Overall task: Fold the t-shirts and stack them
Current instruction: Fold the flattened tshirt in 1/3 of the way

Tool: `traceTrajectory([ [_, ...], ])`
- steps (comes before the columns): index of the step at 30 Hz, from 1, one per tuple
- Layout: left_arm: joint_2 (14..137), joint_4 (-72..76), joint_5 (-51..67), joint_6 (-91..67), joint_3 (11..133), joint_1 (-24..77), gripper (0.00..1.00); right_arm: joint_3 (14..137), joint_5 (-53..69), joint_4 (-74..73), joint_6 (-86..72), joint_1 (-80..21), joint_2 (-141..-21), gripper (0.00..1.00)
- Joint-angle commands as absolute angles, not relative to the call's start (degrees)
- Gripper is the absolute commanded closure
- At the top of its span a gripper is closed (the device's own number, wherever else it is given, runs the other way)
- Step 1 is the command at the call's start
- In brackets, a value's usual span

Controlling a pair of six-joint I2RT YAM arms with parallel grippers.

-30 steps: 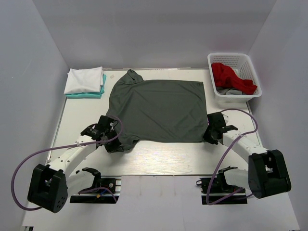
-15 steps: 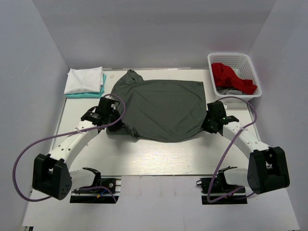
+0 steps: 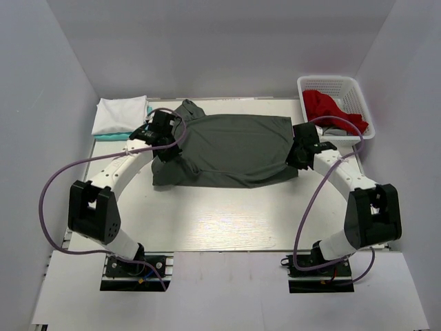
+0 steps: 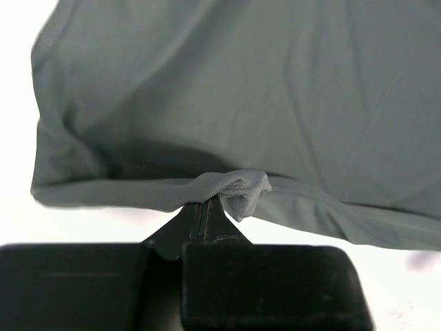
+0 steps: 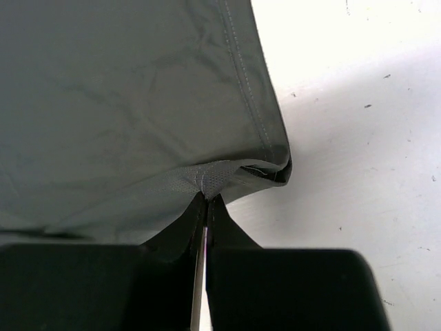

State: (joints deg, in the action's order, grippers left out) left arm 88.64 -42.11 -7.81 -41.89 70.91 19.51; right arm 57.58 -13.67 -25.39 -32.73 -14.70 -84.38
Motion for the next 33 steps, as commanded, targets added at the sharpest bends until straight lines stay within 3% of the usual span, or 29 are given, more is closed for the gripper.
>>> traceTrajectory([
  [1, 90.17, -43.07, -11.24, -42.28, 76.02, 18.9, 1.0, 62.91, -15.21, -27.33, -32.43, -13.98, -86.65, 1.0],
  [17, 109.32, -38.59, -13.27, -32.0, 92.27, 16.53, 1.0, 78.66, -15.38, -28.21, -31.02, -10.99, -101.33, 1.0],
  [25, 128.91, -48.06, -13.8, -28.21, 115.55, 12.67, 1.0, 83.75, -18.72, -32.24, -33.48, -9.41, -108.19, 1.0],
  [26, 130.59, -48.95, -13.8, -28.21, 119.93, 12.66, 0.9, 84.54, -19.42, -32.78, -33.92, -9.23, -110.19, 1.0],
  [27, 132.0, -49.48, -13.62, -28.21, 121.62, 11.87, 0.64, 87.16, -19.6, -34.09, -34.36, -9.05, -111.08, 0.85],
  [28, 134.19, -48.96, -12.4, -26.39, 123.12, 11.26, 0.01, 87.8, -19.25, -34.97, -34.37, -8.88, -111.7, 0.72],
  [29, 134.9, -48.96, -11.44, -26.37, 125.83, 11.25, 0.0, 88.32, -18.9, -34.55, -33.76, -8.88, -112.41, 0.52],
  [33, 133.69, -49.66, -8.96, -25.66, 127.71, 10.72, 0.0, 87.81, -13.55, -31.91, -31.56, -9.4, -109.61, 0.31],
])
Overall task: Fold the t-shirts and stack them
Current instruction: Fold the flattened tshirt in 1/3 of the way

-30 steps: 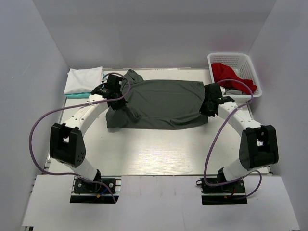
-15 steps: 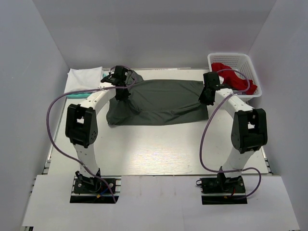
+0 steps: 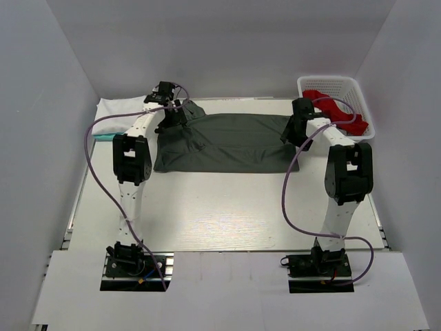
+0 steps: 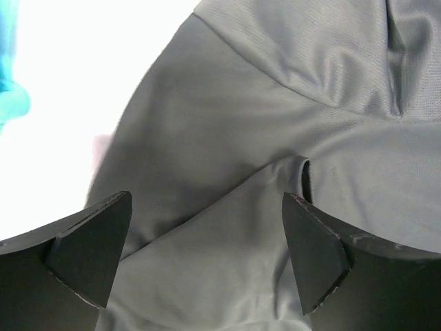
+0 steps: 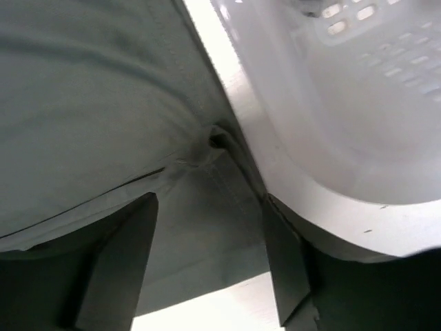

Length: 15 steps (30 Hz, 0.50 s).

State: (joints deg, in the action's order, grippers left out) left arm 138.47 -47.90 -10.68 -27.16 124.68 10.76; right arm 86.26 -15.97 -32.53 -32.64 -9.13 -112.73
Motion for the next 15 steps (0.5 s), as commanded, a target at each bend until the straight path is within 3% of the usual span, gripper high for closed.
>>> traceTrajectory([
  [1, 130.29, -48.96, -8.96, -25.66, 124.4, 10.72, 0.0, 86.41, -12.67, -29.73, -30.94, -9.32, -107.86, 0.29],
  [4, 123.69, -45.19, -8.96, -26.19, 113.79, 10.72, 0.0, 81.23, -5.39, -26.38, -29.8, -9.75, -102.76, 0.1],
  [10, 109.45, -42.19, -7.92, -30.14, 93.83, 11.43, 0.0, 71.65, -0.8, -21.01, -29.53, -10.72, -96.42, 0.1],
  [15, 103.89, -35.34, -2.37, -32.34, 79.56, 11.43, 0.0, 68.56, 2.82, -18.38, -29.62, -11.69, -97.99, 0.1],
])
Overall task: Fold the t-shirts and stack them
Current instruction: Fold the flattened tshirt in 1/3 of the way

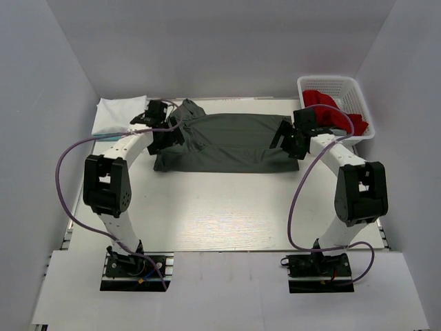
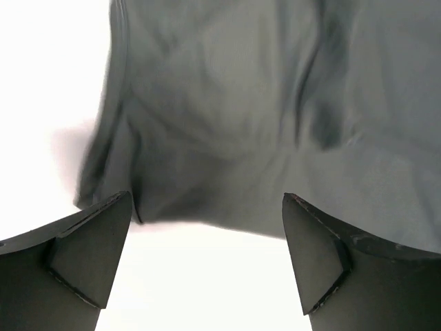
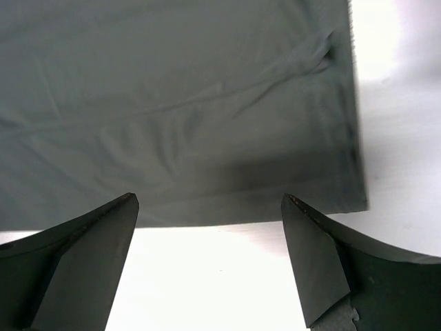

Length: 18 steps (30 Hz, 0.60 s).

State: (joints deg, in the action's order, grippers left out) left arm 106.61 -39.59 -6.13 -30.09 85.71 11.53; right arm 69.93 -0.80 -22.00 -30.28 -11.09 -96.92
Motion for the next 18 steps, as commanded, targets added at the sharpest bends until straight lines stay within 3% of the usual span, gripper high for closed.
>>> traceTrajectory([
  [1, 103.89, -35.33, -2.37, -33.04, 76.15, 10.9, 0.0, 68.47, 2.38, -18.28, -29.62, -11.69, -98.96, 0.1],
  [10, 108.36, -32.77, -7.18, -34.45, 70.22, 9.15, 0.0, 66.27, -7.81, -20.29, -32.52, -10.02, -104.94, 0.1],
  [18, 111.97, -37.09, -11.7, -36.91, 66.98, 6.42, 0.0, 62.32, -8.0, -19.6, -33.13, -8.0, -105.21, 0.1],
])
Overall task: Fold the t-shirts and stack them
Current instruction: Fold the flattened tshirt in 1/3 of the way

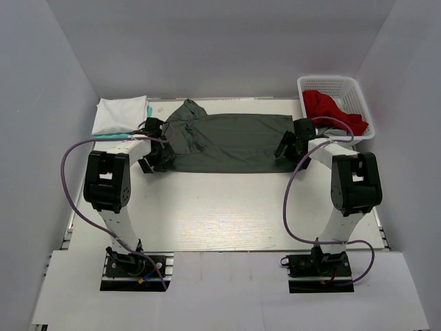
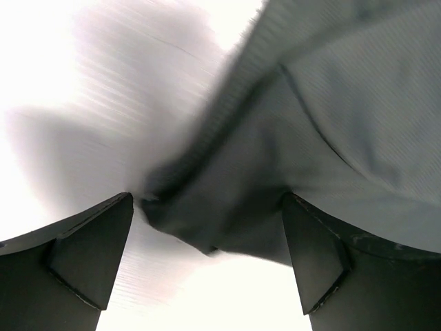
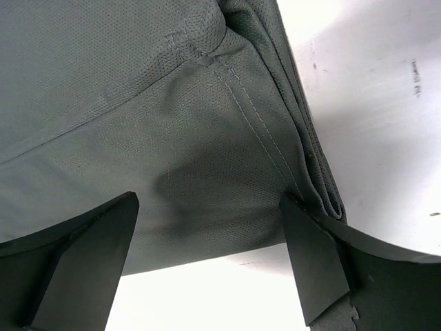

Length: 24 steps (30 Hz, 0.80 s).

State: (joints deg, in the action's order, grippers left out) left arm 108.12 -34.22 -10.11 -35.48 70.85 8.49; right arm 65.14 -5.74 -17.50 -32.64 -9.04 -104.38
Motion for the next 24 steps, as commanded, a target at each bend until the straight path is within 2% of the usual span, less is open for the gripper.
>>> traceTrajectory([
  [1, 111.19, -37.09, -10.91, -36.91, 66.28, 6.42, 0.0, 61.44, -7.91, -19.6, -32.96, -7.82, -105.12, 0.1],
  [9, 99.26, -36.39, -8.97, -39.2, 53.36, 7.64, 0.0, 52.76, -5.81, -19.08, -28.75, -8.44, -96.86, 0.1],
  [19, 89.31, -47.45, -12.66, -52.64, 39.48, 7.12, 0.0, 45.09, -3.87, -17.84, -28.56, -8.61, -85.53, 0.1],
  [24, 77.38, -49.47, -8.79, -56.77, 34.1, 7.12, 0.0, 39.83, -0.88, -17.66, -28.56, -8.96, -81.66, 0.1],
])
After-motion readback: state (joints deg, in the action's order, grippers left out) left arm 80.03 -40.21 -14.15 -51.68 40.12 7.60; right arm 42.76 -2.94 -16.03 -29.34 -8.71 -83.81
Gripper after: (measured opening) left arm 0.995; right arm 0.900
